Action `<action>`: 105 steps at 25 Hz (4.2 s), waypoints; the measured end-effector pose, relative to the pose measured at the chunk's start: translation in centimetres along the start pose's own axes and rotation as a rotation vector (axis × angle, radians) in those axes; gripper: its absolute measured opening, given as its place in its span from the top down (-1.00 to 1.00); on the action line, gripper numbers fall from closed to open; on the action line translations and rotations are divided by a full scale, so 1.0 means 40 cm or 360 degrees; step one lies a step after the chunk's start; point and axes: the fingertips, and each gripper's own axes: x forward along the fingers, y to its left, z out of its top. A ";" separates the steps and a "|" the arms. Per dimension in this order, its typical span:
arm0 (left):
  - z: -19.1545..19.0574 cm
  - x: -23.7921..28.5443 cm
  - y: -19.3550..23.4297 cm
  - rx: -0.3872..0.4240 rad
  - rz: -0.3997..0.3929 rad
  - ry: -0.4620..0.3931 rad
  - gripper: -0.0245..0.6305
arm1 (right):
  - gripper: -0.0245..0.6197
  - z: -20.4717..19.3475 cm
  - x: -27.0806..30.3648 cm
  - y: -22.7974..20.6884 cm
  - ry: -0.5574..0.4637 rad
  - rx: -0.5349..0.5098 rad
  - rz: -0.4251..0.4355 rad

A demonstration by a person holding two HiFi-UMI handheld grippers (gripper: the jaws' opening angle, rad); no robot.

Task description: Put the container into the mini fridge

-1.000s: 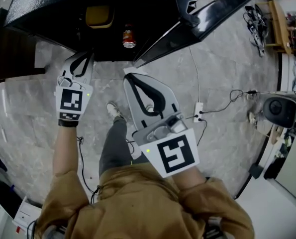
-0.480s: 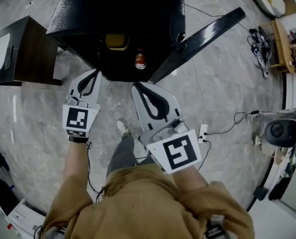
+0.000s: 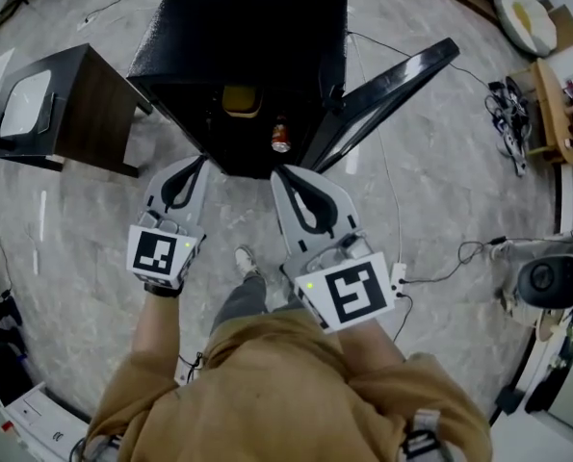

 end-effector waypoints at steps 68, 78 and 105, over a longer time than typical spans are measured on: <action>0.367 -0.402 0.007 -0.0311 0.0328 -0.0486 0.92 | 0.92 0.326 -0.337 -0.250 -0.0212 -0.0129 -0.0274; 0.365 -0.418 0.031 -0.0326 0.0388 -0.0510 0.92 | 0.92 0.374 -0.349 -0.267 -0.0269 -0.0158 -0.0319; 0.366 -0.469 0.039 -0.0361 0.0357 -0.0557 0.92 | 0.92 0.382 -0.352 -0.177 -0.0232 -0.0255 -0.0311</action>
